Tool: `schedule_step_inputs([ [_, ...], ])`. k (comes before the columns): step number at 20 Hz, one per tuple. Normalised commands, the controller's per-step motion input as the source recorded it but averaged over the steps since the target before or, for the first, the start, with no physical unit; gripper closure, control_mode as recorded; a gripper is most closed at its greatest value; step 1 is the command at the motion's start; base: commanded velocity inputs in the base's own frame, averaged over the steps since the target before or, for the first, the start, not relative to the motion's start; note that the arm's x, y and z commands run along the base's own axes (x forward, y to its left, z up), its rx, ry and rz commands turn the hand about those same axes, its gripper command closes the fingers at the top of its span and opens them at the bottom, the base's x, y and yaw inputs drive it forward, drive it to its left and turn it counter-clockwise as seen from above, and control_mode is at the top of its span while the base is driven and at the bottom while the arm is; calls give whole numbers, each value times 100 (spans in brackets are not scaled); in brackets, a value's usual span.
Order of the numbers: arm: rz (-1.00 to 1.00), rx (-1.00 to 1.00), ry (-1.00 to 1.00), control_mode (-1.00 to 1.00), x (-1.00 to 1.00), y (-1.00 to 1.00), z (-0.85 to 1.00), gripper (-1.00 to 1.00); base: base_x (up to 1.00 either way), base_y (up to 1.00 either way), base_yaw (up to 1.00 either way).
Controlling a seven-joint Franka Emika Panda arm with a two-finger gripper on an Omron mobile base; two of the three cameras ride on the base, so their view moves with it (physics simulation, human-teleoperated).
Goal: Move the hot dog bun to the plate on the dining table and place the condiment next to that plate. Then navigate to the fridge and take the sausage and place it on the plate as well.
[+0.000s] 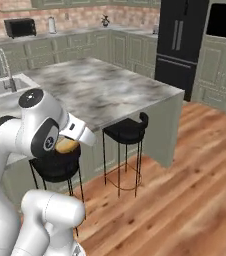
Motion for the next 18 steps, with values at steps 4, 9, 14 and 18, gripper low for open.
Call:
schedule_step_inputs([
  [4, 0, 0, 0, 100, 0, 0, 0, 100, 85, -22, 59],
  [9, 0, 0, 0, 100, 0, 0, 0, 100, 78, -23, 62],
  [14, 0, 0, 0, 100, 0, 0, 0, 100, 81, -14, 64],
  [18, 0, 0, 0, 100, 0, 0, 0, 100, 82, -15, 71],
])
